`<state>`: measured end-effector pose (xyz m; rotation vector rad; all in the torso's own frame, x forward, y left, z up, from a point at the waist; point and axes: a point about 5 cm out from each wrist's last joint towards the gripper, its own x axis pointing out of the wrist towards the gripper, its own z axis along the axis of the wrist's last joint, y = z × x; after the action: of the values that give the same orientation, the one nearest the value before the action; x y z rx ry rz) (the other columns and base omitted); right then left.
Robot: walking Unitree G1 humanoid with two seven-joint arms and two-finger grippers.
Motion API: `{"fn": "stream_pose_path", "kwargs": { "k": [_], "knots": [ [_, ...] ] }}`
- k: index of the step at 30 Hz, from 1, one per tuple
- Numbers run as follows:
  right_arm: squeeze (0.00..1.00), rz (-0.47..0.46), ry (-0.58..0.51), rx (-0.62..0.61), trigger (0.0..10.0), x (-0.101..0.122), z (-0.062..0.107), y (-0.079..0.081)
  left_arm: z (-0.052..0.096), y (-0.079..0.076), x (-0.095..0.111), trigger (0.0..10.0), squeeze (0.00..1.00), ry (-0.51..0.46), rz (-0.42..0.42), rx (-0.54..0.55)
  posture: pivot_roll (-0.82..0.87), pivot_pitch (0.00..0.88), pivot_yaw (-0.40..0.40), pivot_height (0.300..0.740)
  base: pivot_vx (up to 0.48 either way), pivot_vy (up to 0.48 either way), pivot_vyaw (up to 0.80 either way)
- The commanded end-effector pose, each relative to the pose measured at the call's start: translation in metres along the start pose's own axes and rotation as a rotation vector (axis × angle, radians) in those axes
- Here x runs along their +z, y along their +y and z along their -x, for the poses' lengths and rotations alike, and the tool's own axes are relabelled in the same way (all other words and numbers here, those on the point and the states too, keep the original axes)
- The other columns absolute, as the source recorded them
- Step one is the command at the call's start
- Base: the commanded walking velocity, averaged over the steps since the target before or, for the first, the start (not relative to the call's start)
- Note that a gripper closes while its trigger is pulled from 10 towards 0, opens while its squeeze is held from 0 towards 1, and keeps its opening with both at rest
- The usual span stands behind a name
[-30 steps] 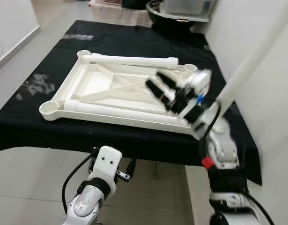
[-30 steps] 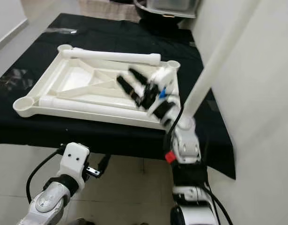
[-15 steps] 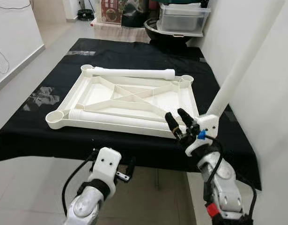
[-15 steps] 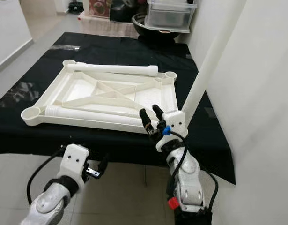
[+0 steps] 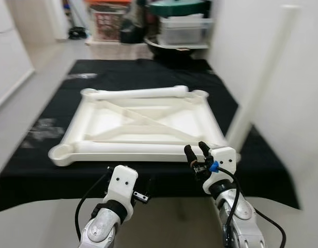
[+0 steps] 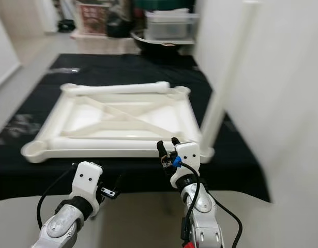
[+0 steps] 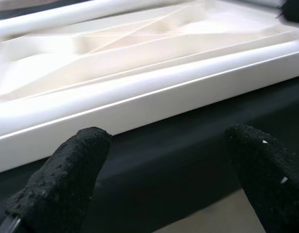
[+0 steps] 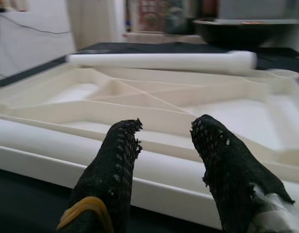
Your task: Building children table
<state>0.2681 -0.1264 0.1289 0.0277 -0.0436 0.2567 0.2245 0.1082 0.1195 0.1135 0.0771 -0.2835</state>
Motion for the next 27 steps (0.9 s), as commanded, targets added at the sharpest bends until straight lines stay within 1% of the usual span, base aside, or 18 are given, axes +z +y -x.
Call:
{"fn": "stream_pose_path", "kwargs": {
  "k": [1, 9, 20, 22, 27],
  "knots": [
    [0.0, -0.005, 0.026, -0.032, 10.0, -0.0041, 0.0031, -0.0033, -0.0014, -0.0031, -0.0015, 10.0, 0.0, 0.005, 0.004, -0.013, 0.07, 0.058, -0.078, 0.74, 0.0, 0.48, 0.0],
    [0.0, -0.009, 0.036, -0.04, 10.0, -0.0048, 0.0052, -0.0014, -0.0012, -0.0035, -0.0013, 10.0, 0.0, 0.006, -0.003, -0.017, 0.08, 0.059, -0.081, 0.74, 0.0, 0.48, 0.0],
    [0.0, -0.018, 0.046, -0.037, 10.0, -0.004, 0.0061, 0.0005, 0.0006, -0.002, 0.0005, 10.0, 0.0, 0.003, 0.005, -0.01, 0.08, 0.069, -0.082, 0.74, 0.0, 0.0, 0.0],
    [0.0, -0.03, 0.048, -0.043, 10.0, -0.0034, 0.0063, 0.0, 0.0, -0.0014, 0.0016, 10.0, 0.0, 0.011, 0.019, -0.006, 0.07, 0.072, -0.081, 0.74, 0.0, 0.0, 0.0],
    [0.0, -0.052, 0.039, -0.055, 10.0, -0.0004, 0.0082, -0.0008, -0.0038, 0.0045, 0.008, 10.0, 0.0, -0.005, 0.004, -0.012, 0.08, 0.083, -0.079, 0.74, 0.0, 0.0, 0.0]
  ]
}}
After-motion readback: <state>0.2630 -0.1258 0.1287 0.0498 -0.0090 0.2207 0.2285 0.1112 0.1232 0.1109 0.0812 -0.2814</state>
